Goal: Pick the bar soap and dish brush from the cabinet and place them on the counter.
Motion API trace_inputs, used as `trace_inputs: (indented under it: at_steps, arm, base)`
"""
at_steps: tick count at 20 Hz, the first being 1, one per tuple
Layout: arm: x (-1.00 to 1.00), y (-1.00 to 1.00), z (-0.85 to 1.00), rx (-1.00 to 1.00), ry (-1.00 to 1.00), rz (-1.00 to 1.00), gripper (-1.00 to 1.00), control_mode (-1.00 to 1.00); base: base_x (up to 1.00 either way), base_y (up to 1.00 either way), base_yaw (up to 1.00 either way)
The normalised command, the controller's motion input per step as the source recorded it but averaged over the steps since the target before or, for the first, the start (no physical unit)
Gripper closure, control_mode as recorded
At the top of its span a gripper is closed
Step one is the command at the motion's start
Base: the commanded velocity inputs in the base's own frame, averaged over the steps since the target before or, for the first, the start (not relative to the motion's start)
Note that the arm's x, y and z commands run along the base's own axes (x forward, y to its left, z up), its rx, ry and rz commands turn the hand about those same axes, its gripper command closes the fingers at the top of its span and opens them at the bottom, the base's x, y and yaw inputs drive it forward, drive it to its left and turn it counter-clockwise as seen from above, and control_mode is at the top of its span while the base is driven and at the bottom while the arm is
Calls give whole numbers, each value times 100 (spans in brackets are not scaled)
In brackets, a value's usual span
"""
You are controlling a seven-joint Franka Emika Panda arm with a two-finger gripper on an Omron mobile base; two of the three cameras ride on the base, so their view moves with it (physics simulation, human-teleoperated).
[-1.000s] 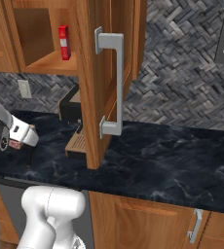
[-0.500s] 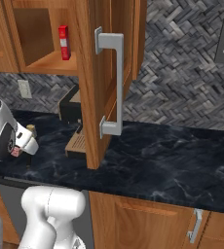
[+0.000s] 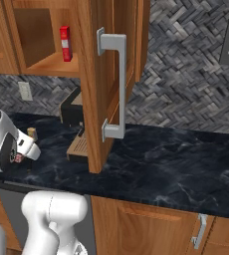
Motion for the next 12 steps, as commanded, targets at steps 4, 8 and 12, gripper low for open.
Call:
trace_inputs:
  at_steps: [4, 8, 12]
  arm:
    - [12, 5, -2, 0, -5, 2, 100, -100]
    - [10, 4, -9, 0, 0, 1, 100, -100]
    - [7, 1, -36, -1, 0, 0, 100, -100]
  base:
    - [0, 0, 0]
    - [0, 0, 0]
    - [0, 0, 0]
